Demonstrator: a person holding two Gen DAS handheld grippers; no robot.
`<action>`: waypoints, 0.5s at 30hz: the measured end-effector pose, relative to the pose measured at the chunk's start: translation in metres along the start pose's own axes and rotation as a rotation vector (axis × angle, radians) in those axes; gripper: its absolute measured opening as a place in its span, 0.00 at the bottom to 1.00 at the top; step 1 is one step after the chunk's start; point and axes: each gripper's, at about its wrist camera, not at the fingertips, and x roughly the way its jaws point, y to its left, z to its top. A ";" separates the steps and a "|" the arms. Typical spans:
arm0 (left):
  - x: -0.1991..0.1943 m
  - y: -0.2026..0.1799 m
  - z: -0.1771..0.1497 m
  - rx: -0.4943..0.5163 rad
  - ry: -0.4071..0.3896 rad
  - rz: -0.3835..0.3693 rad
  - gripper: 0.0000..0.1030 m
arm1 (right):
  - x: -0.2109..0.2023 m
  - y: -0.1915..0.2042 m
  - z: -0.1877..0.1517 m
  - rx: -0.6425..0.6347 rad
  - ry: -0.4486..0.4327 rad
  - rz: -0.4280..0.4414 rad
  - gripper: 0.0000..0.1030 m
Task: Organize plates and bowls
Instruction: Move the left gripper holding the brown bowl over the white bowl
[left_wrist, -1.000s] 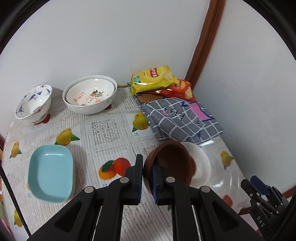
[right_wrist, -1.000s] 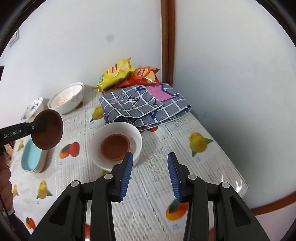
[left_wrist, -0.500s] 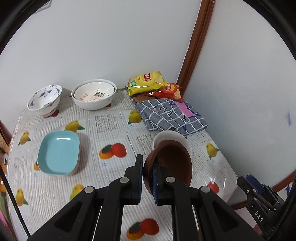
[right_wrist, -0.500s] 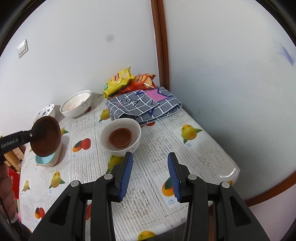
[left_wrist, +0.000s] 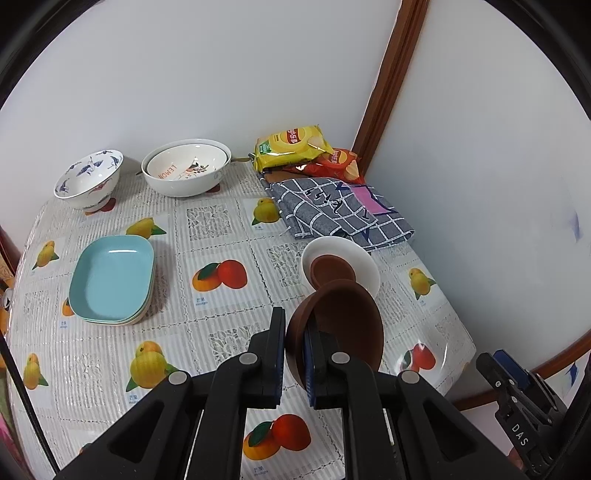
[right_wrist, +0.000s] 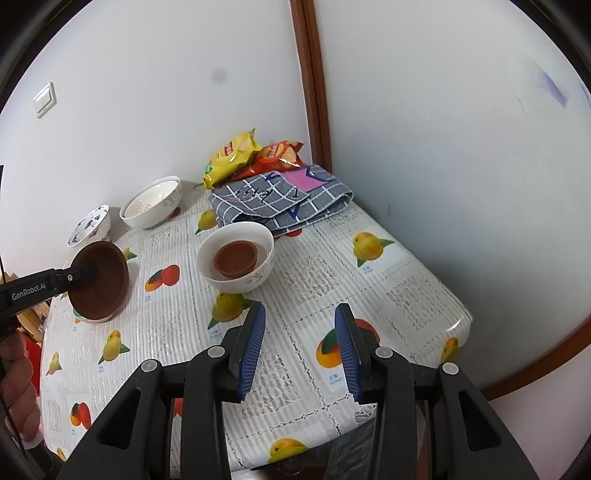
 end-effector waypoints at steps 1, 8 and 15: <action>0.000 0.000 0.000 -0.001 -0.001 0.003 0.09 | 0.001 0.000 -0.001 -0.002 0.002 0.002 0.38; -0.003 0.002 -0.001 -0.014 -0.003 0.027 0.09 | 0.003 0.004 0.002 -0.023 0.000 0.022 0.38; -0.006 0.006 0.001 -0.015 -0.012 0.062 0.09 | 0.013 0.010 0.007 -0.011 0.008 0.064 0.38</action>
